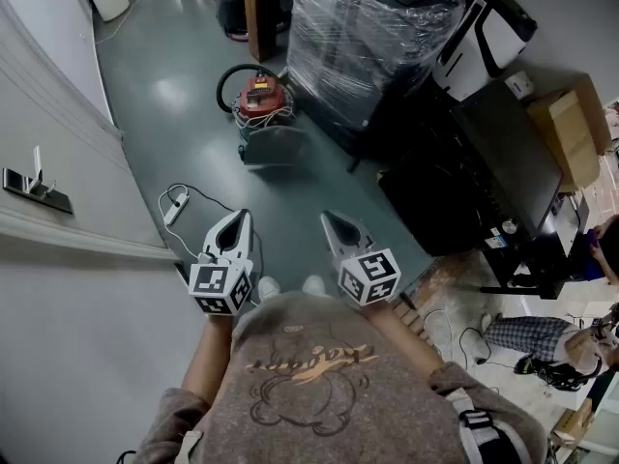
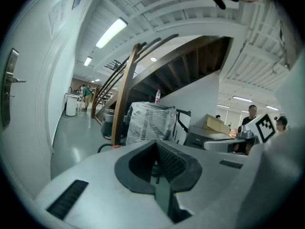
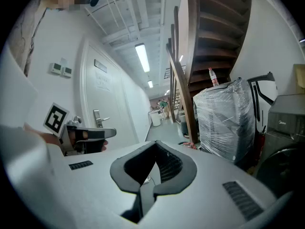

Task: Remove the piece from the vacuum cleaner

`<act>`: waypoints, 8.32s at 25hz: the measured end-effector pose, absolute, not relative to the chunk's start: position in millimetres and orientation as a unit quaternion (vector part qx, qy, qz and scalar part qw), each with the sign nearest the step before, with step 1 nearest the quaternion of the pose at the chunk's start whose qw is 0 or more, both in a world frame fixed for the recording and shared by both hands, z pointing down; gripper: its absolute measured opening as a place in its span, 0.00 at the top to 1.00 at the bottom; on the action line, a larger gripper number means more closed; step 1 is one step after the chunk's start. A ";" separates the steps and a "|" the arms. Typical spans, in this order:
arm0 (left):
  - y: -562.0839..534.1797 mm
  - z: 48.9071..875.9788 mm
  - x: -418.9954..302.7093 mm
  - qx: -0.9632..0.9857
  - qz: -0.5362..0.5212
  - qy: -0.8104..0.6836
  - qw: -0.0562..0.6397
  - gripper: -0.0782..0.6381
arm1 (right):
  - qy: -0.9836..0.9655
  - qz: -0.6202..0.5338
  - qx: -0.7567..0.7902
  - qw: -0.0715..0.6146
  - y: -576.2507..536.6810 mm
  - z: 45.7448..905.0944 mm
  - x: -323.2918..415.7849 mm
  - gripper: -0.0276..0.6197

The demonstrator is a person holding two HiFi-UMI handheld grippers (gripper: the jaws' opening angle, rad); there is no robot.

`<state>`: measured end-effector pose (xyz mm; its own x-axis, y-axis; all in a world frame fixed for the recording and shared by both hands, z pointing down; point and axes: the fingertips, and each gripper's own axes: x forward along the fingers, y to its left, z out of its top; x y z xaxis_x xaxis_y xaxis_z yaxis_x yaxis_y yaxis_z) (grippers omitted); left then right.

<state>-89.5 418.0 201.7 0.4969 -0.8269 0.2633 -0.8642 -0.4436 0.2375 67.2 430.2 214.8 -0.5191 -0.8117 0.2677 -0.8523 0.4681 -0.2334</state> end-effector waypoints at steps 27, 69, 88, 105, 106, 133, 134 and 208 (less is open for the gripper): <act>385.2 200.1 -91.1 0.813 0.013 -0.558 0.165 0.89 | -0.853 0.142 0.497 0.065 394.9 222.4 134.9 0.96; -4.3 190.0 -117.5 0.896 0.042 -0.409 0.167 0.89 | -0.811 0.140 0.566 0.055 52.2 195.1 58.3 0.96; -11.8 206.2 -88.1 0.908 0.050 -0.377 0.174 0.55 | -0.871 0.152 0.465 0.038 23.8 215.6 53.3 0.59; -54.7 324.7 -74.3 0.905 0.139 -0.344 0.210 0.48 | -0.873 0.215 0.418 0.128 -23.3 345.9 51.7 0.57; -56.5 340.0 -72.8 0.903 0.145 -0.344 0.215 0.48 | -0.872 0.219 0.416 0.134 -26.0 359.3 52.2 0.57; -75.9 728.8 -23.3 0.878 0.314 -0.245 0.265 0.54 | -0.877 0.233 0.237 0.348 -51.9 752.4 43.7 0.57; -77.0 737.0 -22.6 0.877 0.318 -0.243 0.267 0.54 | -0.875 0.233 0.232 0.354 -54.0 762.0 45.4 0.57; -12.1 328.4 -6.8 0.911 0.311 -0.160 0.221 0.82 | -0.880 0.247 0.287 0.285 -6.7 341.8 49.9 0.88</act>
<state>-6.8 -12.1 328.4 0.7557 -0.1544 0.6364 -0.4286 -0.8514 0.3024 49.9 -6.7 341.8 -0.6727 -0.3636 0.6445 -0.6461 0.7132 -0.2720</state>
